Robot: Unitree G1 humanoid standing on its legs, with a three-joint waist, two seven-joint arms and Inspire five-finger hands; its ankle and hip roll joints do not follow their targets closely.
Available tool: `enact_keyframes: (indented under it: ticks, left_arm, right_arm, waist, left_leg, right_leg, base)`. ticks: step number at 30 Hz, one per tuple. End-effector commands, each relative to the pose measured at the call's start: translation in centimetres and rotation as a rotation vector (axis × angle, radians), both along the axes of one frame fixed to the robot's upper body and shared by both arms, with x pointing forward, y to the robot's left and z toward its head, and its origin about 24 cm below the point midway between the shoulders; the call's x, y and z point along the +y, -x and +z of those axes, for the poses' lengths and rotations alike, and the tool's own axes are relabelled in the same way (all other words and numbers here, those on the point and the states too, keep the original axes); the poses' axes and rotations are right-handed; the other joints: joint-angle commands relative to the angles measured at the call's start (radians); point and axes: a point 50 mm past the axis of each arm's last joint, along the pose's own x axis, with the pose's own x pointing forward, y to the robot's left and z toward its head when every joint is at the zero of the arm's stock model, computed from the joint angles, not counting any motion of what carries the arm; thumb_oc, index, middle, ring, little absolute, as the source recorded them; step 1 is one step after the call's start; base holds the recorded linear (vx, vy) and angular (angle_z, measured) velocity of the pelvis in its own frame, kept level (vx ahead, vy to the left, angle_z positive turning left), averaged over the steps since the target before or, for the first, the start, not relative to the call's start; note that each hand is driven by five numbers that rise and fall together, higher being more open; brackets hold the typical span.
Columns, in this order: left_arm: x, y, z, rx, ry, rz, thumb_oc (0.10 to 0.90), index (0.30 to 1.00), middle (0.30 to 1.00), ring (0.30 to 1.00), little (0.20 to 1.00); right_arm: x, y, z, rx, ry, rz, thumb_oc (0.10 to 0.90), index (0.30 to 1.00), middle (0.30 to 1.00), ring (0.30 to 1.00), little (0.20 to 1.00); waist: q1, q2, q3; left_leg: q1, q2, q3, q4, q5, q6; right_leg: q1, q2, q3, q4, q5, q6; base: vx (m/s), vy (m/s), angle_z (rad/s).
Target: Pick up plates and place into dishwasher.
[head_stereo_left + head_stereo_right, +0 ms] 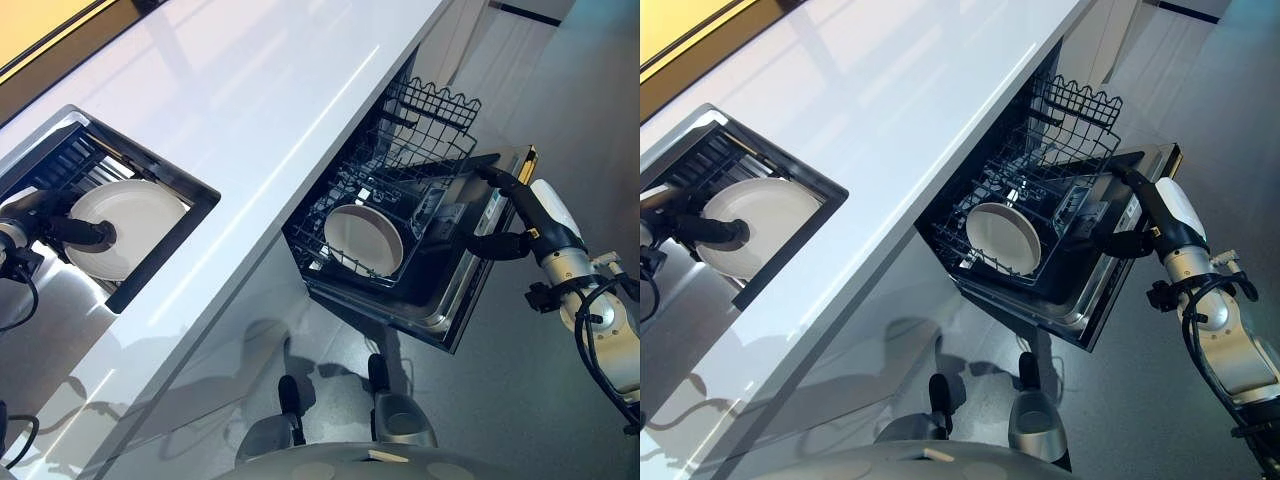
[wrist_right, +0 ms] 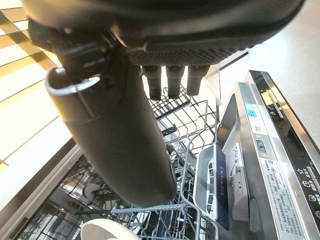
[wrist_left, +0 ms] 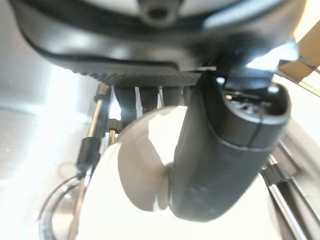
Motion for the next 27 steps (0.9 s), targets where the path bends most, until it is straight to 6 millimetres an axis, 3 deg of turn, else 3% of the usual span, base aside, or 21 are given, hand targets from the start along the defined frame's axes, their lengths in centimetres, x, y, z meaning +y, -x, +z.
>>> enact_keyframes:
  ticks: [1, 14, 21, 27]
  left_arm:
    - [2.2, 1.2, 3.1, -0.076, -0.066, 0.099, 0.100, 0.300, 0.300, 0.300, 0.200]
    - [2.1, 0.9, 4.4, -0.187, -0.051, 0.097, 0.100, 0.300, 0.300, 0.300, 0.200]
    - [1.4, 0.4, 9.0, -0.466, -0.149, 0.103, 0.100, 0.300, 0.300, 0.300, 0.200]
    - [0.2, 0.0, 11.2, -0.615, -0.165, 0.077, 0.100, 0.300, 0.300, 0.300, 0.200]
  right_arm:
    - [0.7, -0.2, 6.7, -0.310, 0.081, 0.079, 0.800, 0.900, 0.900, 0.900, 0.900]
    - [0.8, -0.2, 6.4, -0.312, 0.073, 0.080, 0.800, 0.900, 0.900, 0.900, 0.900]
    - [0.7, -0.2, 6.1, -0.307, 0.055, 0.087, 0.800, 0.900, 0.900, 0.900, 0.900]
    - [0.8, -0.3, 6.0, -0.313, -0.024, 0.107, 0.800, 0.900, 0.900, 0.900, 0.900]
  waist:
    - [0.000, -0.015, -0.064]
    - [0.004, -0.010, -0.096]
    - [0.009, -0.009, -0.123]
    - [0.021, -0.008, -0.141]
  left_leg:
    - [-0.003, -0.089, 0.029, 0.004, -0.033, 0.055]
    - [0.012, -0.093, 0.024, 0.002, -0.038, 0.053]
    - [0.019, -0.092, 0.022, 0.002, -0.040, 0.048]
    - [0.026, -0.093, 0.006, 0.002, -0.044, 0.048]
  right_leg:
    - [0.015, 0.053, -0.006, 0.019, -0.003, 0.042]
    - [0.030, 0.055, -0.006, 0.015, -0.008, 0.043]
    - [0.043, 0.054, -0.011, 0.015, -0.015, 0.042]
    - [0.056, 0.056, -0.018, 0.018, -0.025, 0.036]
  base:
    - [0.00, 0.000, 0.00]
    - [0.00, 0.000, 0.00]
    - [0.00, 0.000, 0.00]
    - [-0.01, -0.026, 0.01]
